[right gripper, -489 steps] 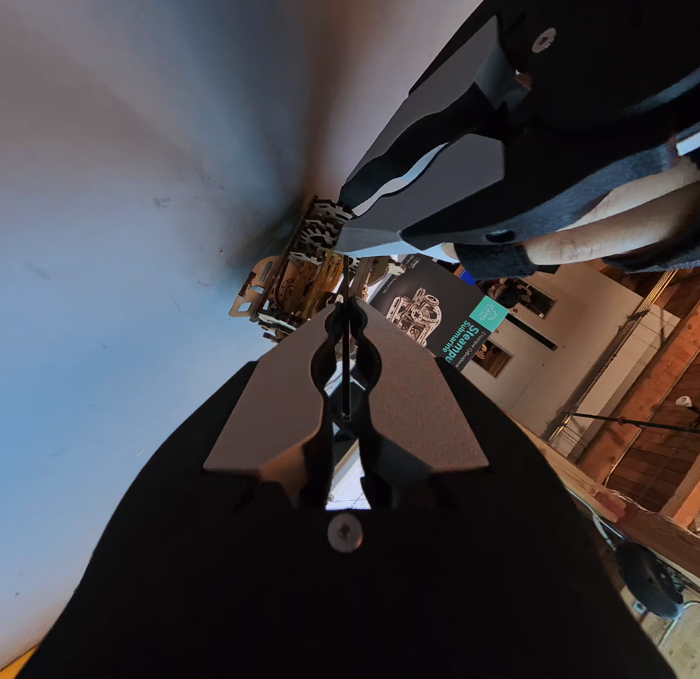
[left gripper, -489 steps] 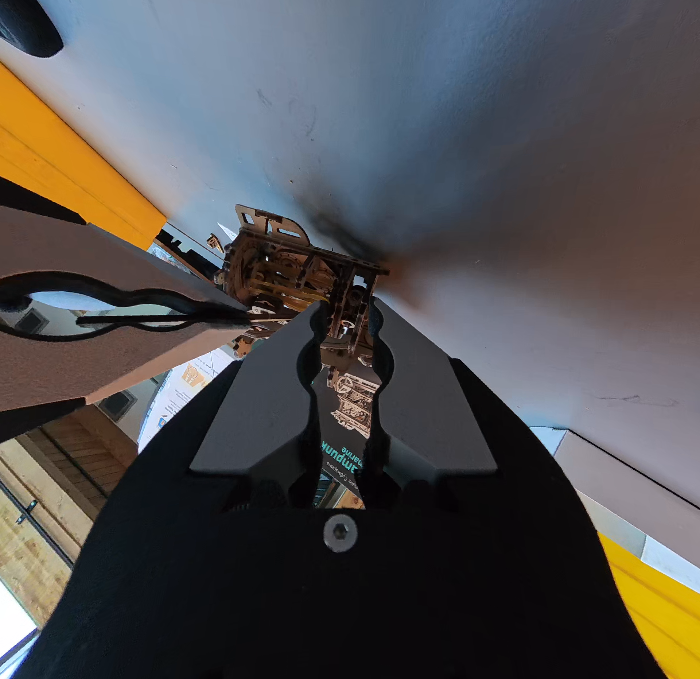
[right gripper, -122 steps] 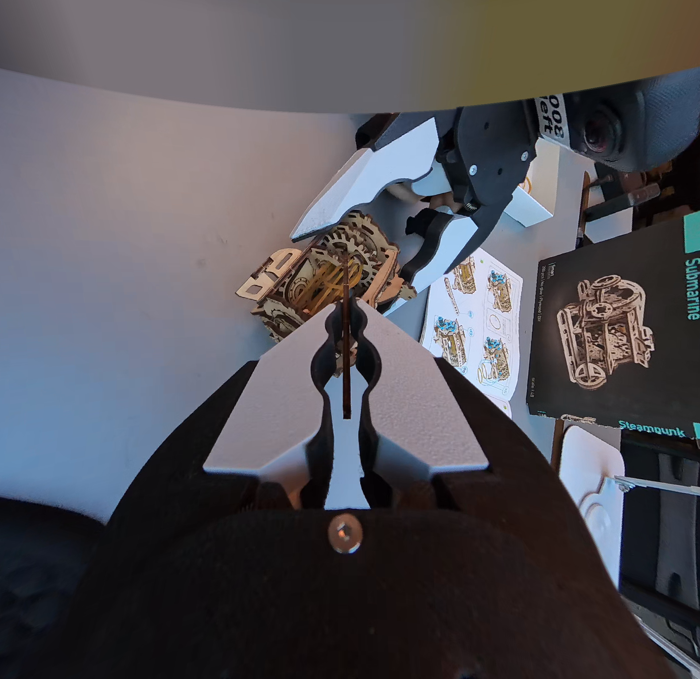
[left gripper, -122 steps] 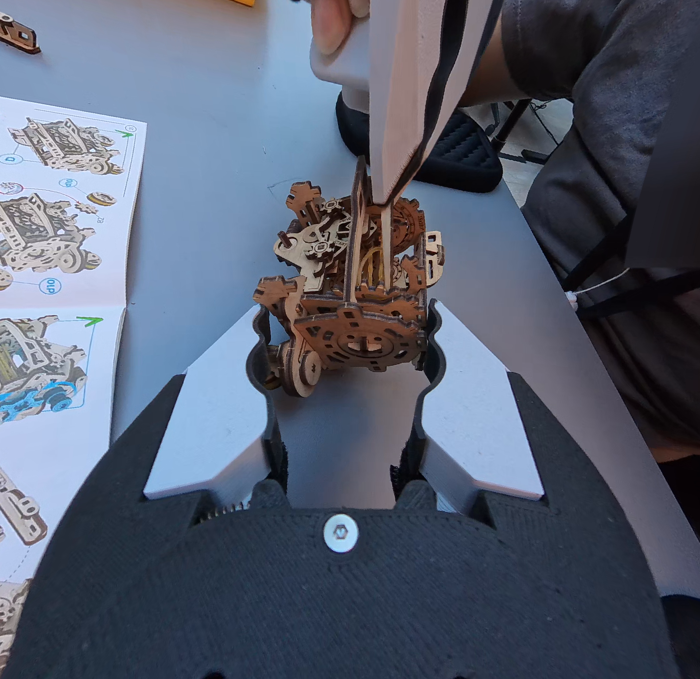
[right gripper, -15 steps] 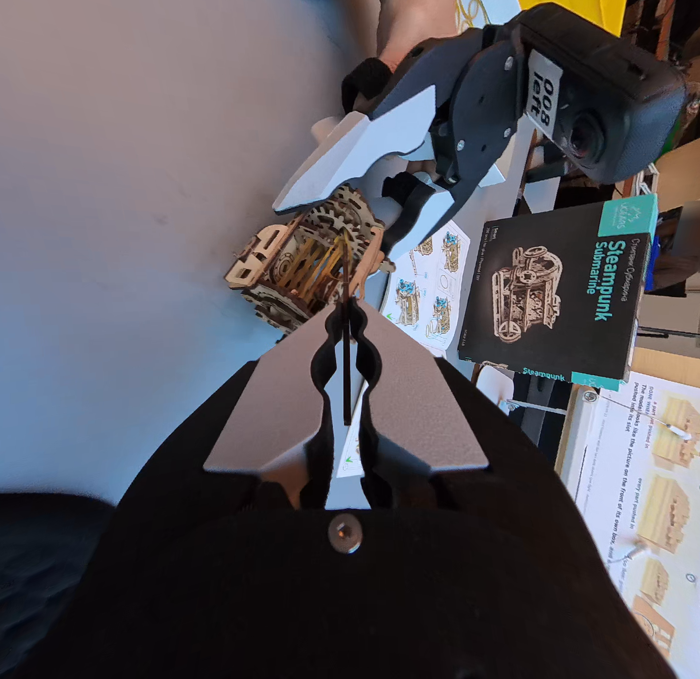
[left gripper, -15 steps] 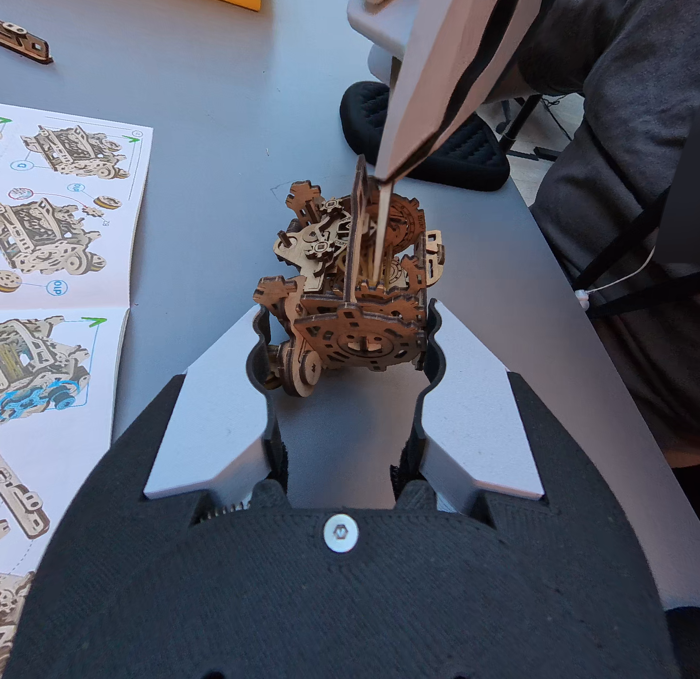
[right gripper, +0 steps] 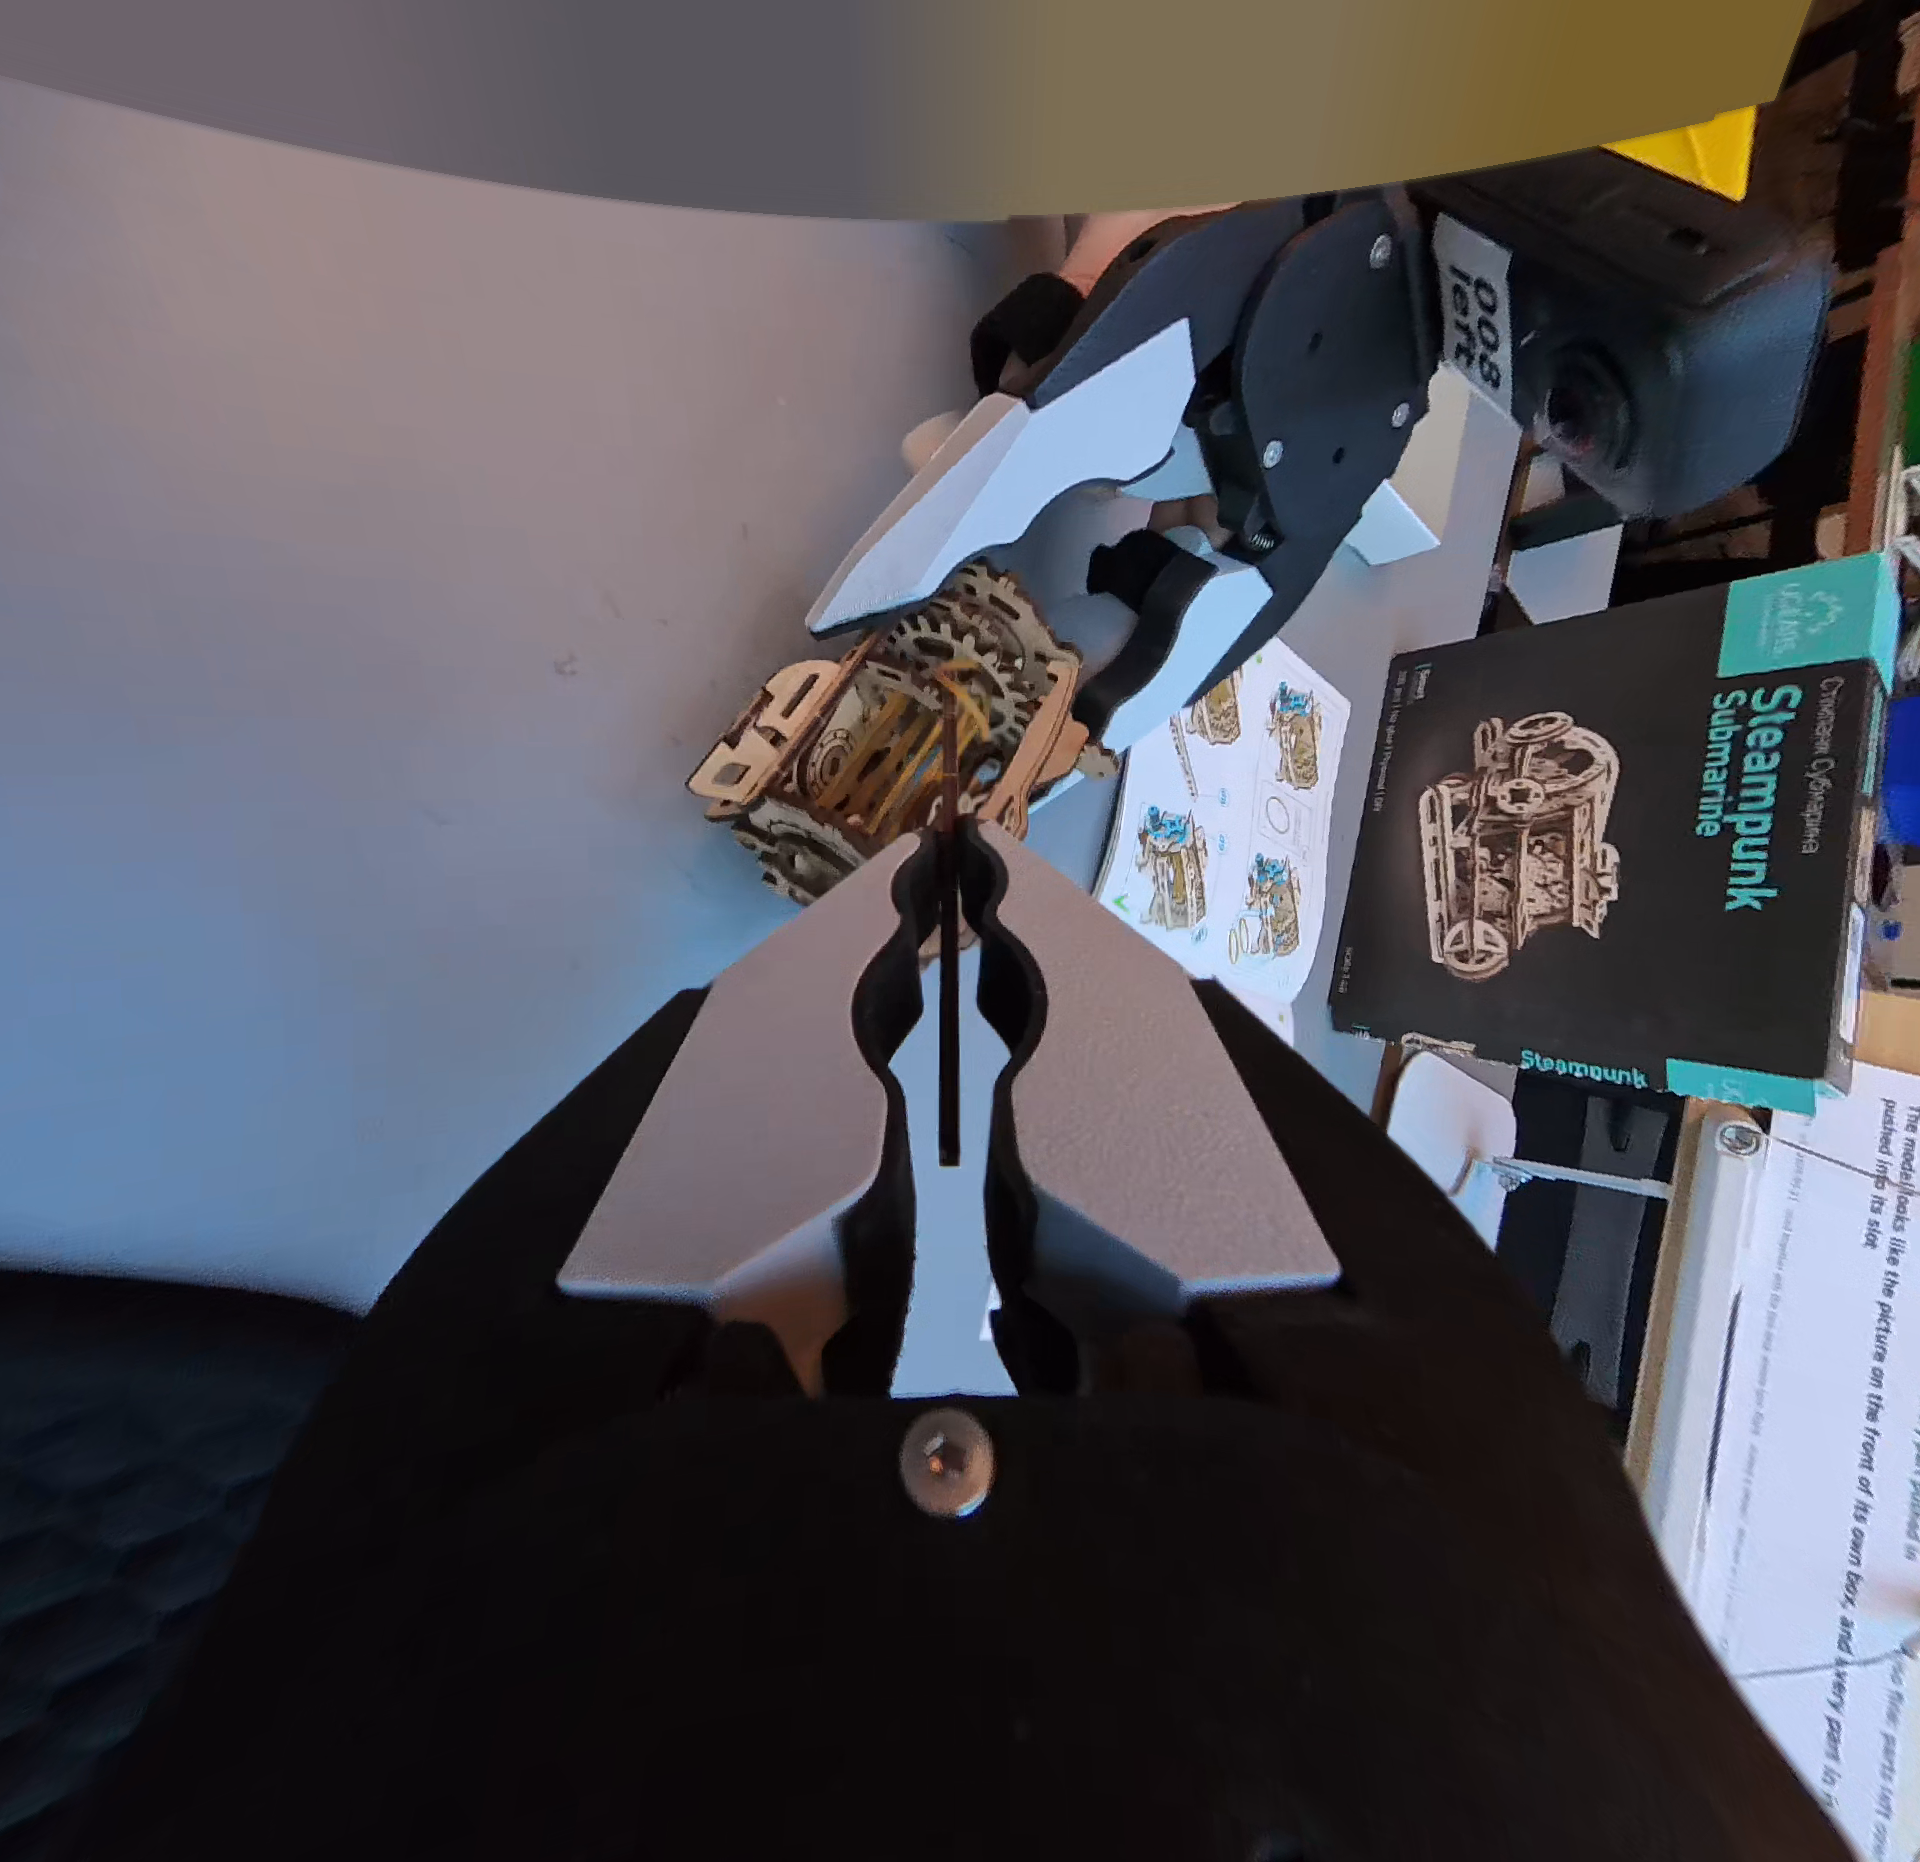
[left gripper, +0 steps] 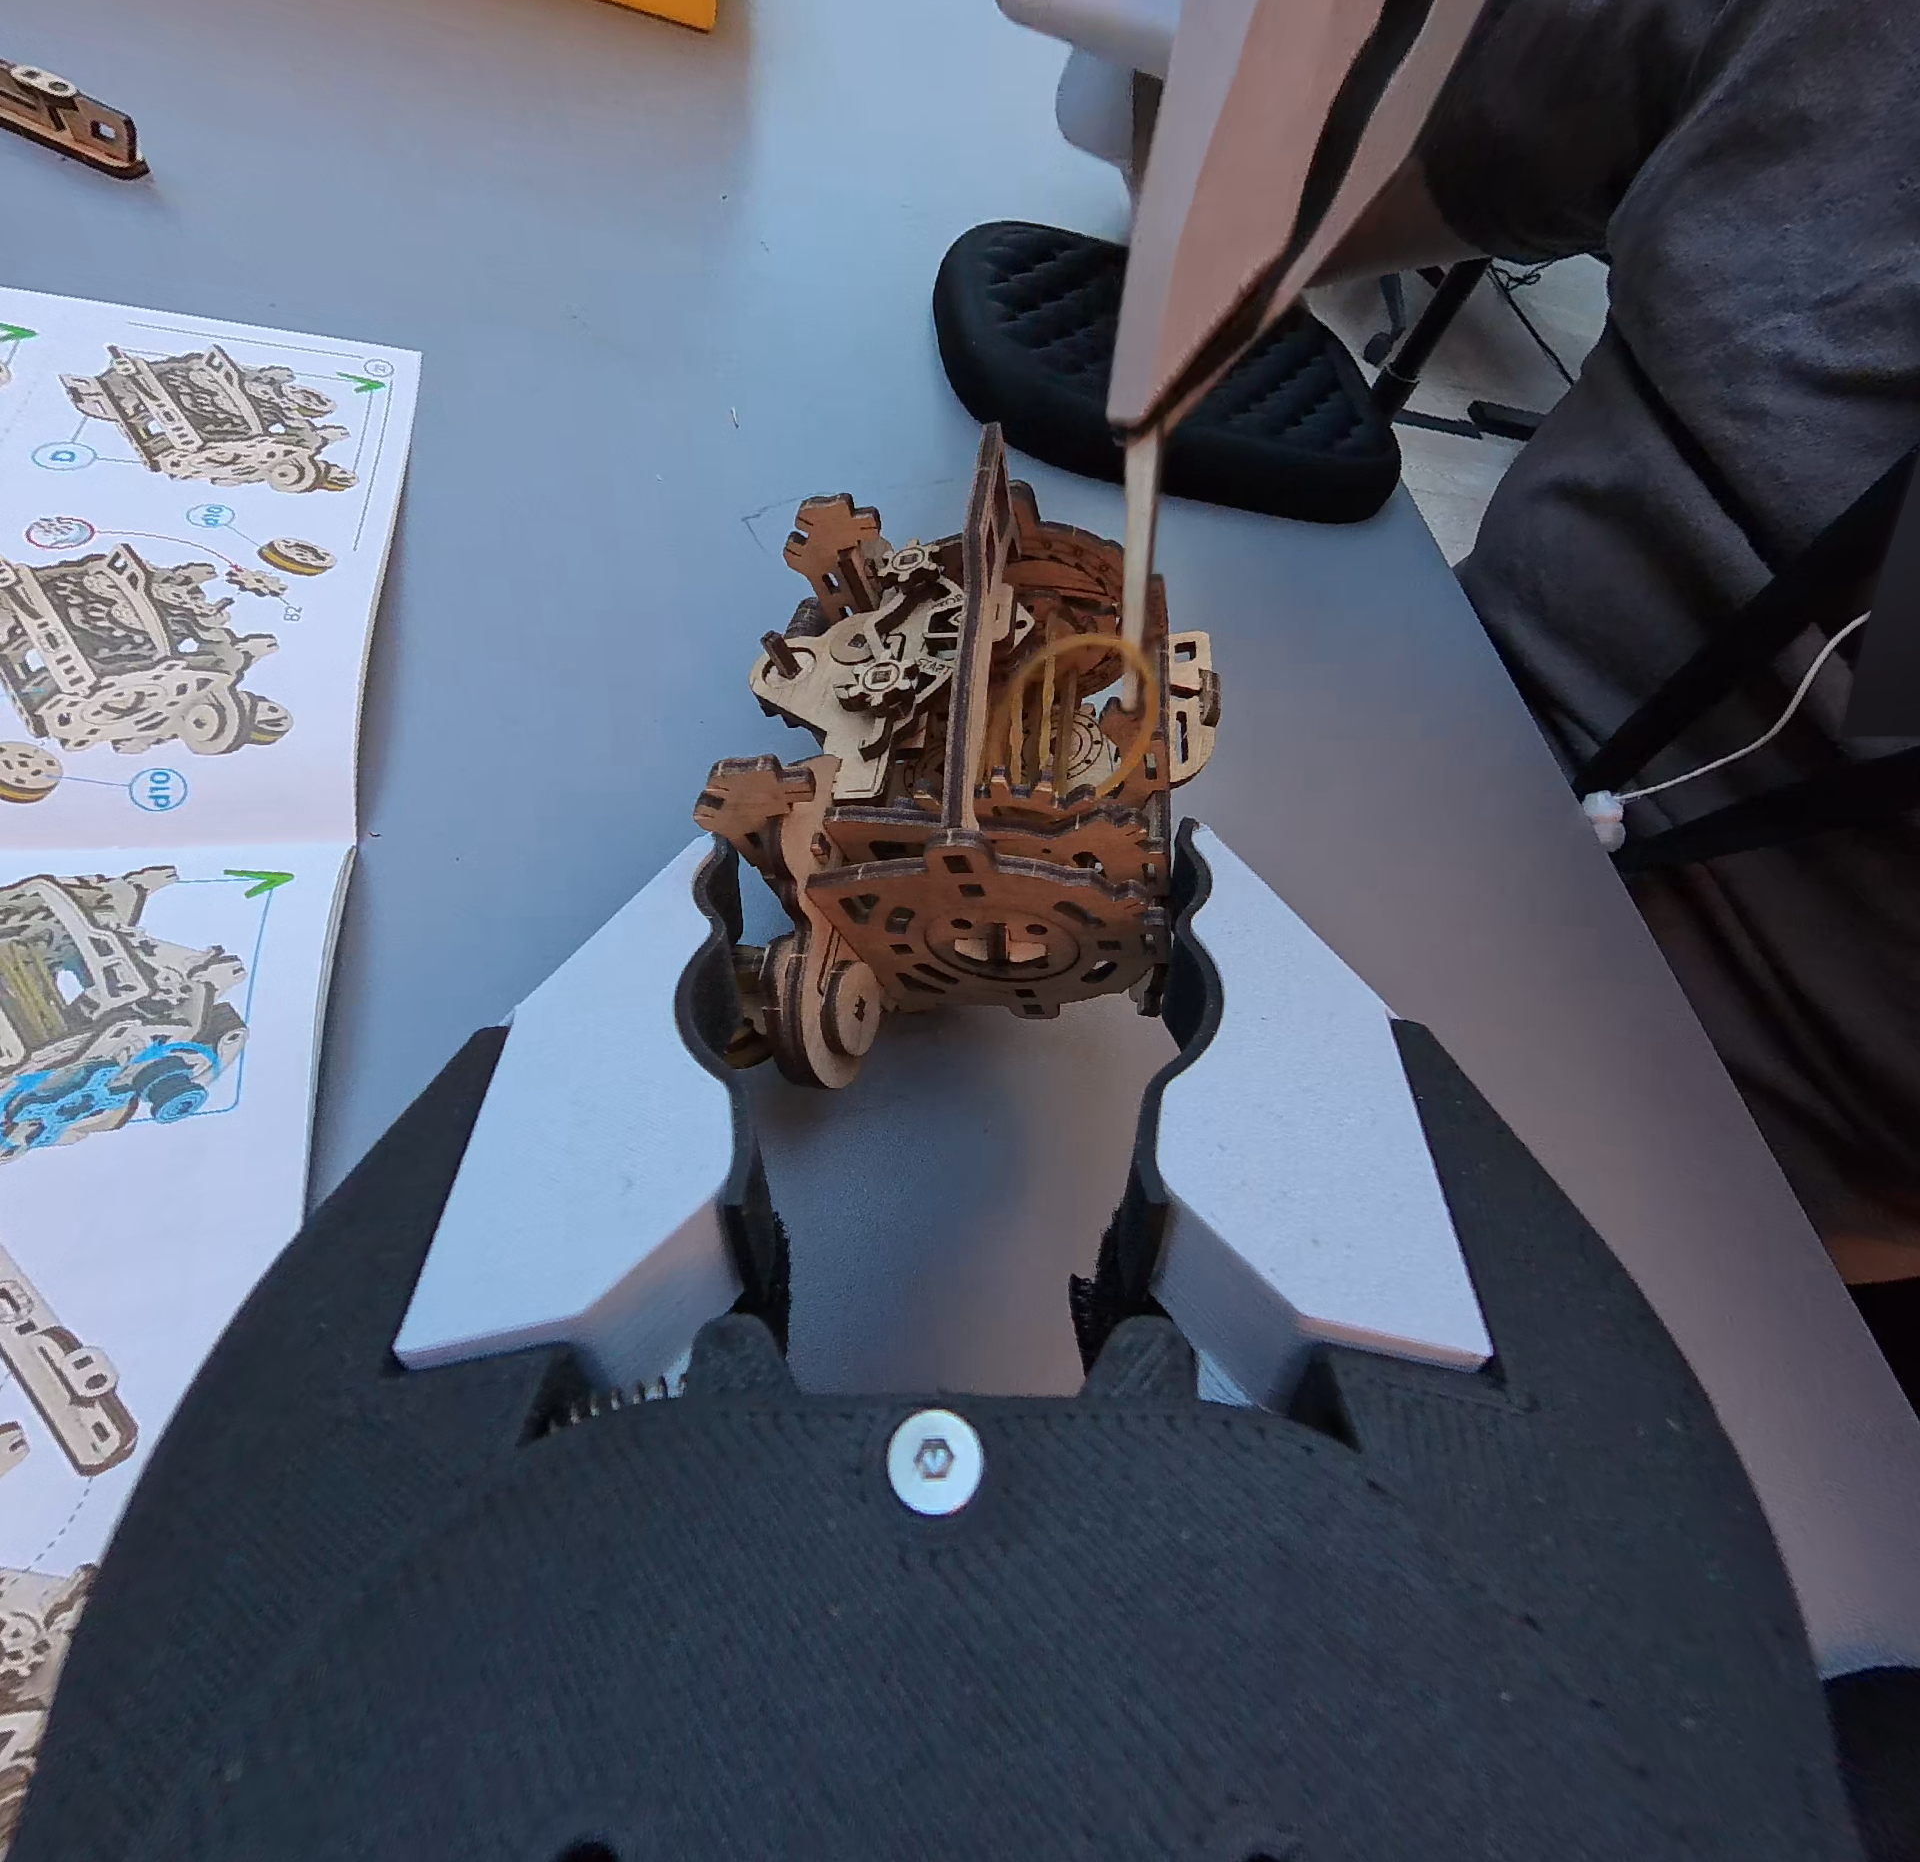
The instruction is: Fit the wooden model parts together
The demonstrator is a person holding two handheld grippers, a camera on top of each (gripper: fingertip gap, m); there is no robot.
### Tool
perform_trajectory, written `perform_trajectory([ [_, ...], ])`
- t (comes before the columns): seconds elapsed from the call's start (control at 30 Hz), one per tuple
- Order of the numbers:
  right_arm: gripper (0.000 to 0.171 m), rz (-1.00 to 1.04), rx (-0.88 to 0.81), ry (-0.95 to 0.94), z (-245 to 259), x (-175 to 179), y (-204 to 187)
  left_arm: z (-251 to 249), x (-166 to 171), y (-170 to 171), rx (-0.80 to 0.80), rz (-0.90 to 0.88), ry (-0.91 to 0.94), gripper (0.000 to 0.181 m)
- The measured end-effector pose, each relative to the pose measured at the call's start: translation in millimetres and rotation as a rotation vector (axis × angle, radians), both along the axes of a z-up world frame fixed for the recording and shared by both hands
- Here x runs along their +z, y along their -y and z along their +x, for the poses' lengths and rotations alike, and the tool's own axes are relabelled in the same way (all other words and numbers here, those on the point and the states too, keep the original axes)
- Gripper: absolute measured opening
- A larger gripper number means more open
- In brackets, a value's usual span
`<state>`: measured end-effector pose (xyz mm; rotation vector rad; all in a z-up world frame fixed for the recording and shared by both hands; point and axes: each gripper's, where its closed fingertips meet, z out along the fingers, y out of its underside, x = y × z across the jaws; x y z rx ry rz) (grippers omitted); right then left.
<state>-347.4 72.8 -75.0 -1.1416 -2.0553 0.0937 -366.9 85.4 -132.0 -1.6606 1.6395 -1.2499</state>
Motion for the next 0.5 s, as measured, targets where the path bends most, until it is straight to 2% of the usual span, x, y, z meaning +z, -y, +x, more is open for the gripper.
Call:
perform_trajectory([
  [0.13,0.001,-0.079,-0.022,0.048,15,0,1,0,0,0,0.0,-0.002,0.0,0.082],
  [0.23,0.001,-0.064,-0.042,0.049,19,1,-4,0,0,0,0.0,-0.003,0.0,0.082],
  [0.37,0.0,-0.092,-0.08,-0.042,4,8,-9,0,0,0,0.0,-0.002,0.0,0.082],
  [0.5,0.001,-0.097,-0.1,0.014,-2,-9,-17,0,0,0,0.001,-0.001,0.0,0.082],
])
